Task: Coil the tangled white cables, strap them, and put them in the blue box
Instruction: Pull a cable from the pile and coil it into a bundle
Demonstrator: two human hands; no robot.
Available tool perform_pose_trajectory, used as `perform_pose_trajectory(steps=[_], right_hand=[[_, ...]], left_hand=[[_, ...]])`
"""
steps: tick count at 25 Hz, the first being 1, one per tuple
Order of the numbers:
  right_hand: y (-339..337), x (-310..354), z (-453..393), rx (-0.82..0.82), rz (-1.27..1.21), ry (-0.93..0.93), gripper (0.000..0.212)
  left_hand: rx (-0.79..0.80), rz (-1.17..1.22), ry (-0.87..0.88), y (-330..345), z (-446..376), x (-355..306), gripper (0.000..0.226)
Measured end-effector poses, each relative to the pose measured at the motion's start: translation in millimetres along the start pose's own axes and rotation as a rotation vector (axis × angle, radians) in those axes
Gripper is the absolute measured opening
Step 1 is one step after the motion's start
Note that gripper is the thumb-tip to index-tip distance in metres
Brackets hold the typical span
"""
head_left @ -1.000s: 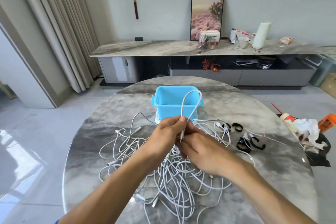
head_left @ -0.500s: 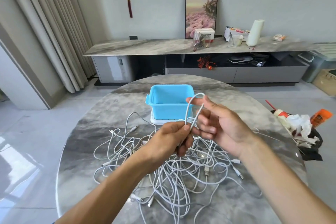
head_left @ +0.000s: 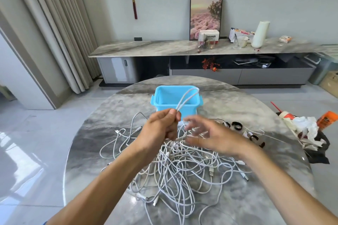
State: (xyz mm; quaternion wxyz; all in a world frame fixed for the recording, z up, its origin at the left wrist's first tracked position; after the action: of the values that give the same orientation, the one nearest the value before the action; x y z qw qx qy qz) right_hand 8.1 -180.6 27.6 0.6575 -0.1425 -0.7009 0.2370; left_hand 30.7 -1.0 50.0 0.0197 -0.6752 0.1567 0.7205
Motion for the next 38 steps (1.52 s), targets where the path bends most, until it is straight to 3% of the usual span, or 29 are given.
perform_pose_trajectory(steps=[2, 4, 8, 10, 12, 13, 15, 17, 18, 22, 24, 29, 34, 38], right_hand=[[5.0, -16.5, -0.3, 0.086, 0.429, -0.022, 0.021], [3.3, -22.1, -1.2, 0.071, 0.44, -0.005, 0.007], [-12.5, -13.3, -0.5, 0.126, 0.125, 0.116, 0.019], [-32.5, -5.8, 5.9, 0.024, 0.053, 0.133, 0.024], [-51.7, 2.0, 11.2, -0.114, -0.22, 0.166, 0.027], [-56.7, 6.7, 12.9, -0.165, -0.416, 0.186, 0.028], [-55.5, 18.4, 13.7, -0.213, -0.73, 0.164, 0.024], [-48.2, 26.4, 12.2, -0.239, -0.879, 0.131, 0.022], [-46.9, 29.4, 11.4, -0.251, -0.926, 0.126, 0.022], [-39.9, 35.7, 9.1, -0.285, -1.116, 0.179, 0.024], [-32.8, 35.0, 8.4, -0.312, -1.201, 0.19, 0.022], [-17.2, 32.7, 7.3, -0.411, -1.066, 0.17, 0.025], [1.9, 39.7, 8.0, -0.398, -1.092, 0.192, 0.023], [10.7, 36.0, 8.5, -0.482, -1.021, 0.21, 0.02]], left_hand=[[-0.056, 0.084, 0.009, -12.3, -3.8, -6.2, 0.032], [-0.074, 0.127, 0.002, -18.0, -3.0, -12.5, 0.03], [-0.118, 0.187, 0.004, -24.6, 0.0, -22.9, 0.028], [-0.127, 0.257, 0.034, -31.4, -2.3, -29.5, 0.029], [-0.142, 0.273, 0.085, -38.1, -4.6, -32.0, 0.031], [-0.152, 0.205, 0.124, -38.9, -5.6, -30.2, 0.032], [-0.145, -0.199, 0.275, -33.1, -5.4, -20.9, 0.037], [-0.055, -0.617, 0.396, -17.8, -3.2, -7.6, 0.033], [0.003, -0.698, 0.412, -9.9, -1.9, -3.2, 0.029], [0.166, -0.635, 0.351, 4.1, 1.8, 7.7, 0.028], [0.156, -0.607, 0.331, 10.3, 3.5, 13.1, 0.03], [-0.016, -0.349, 0.194, 11.2, -2.2, 10.9, 0.034], [-0.087, -0.331, 0.26, 9.3, 3.5, 9.4, 0.037], [-0.044, -0.363, 0.281, 8.0, 3.5, 6.7, 0.036]])
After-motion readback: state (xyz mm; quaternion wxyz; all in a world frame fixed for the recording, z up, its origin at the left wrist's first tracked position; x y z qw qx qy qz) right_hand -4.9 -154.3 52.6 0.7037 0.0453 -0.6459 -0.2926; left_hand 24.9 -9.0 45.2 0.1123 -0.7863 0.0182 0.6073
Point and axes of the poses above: each hand's wrist, its own z-axis away from the middle knuckle, its own y-axis out of the palm, x = y × z, the point moved 2 cm from there along -z, towards the middle knuckle, and after that the axes turned 11 degrees about -x, right-handed, at the moved point
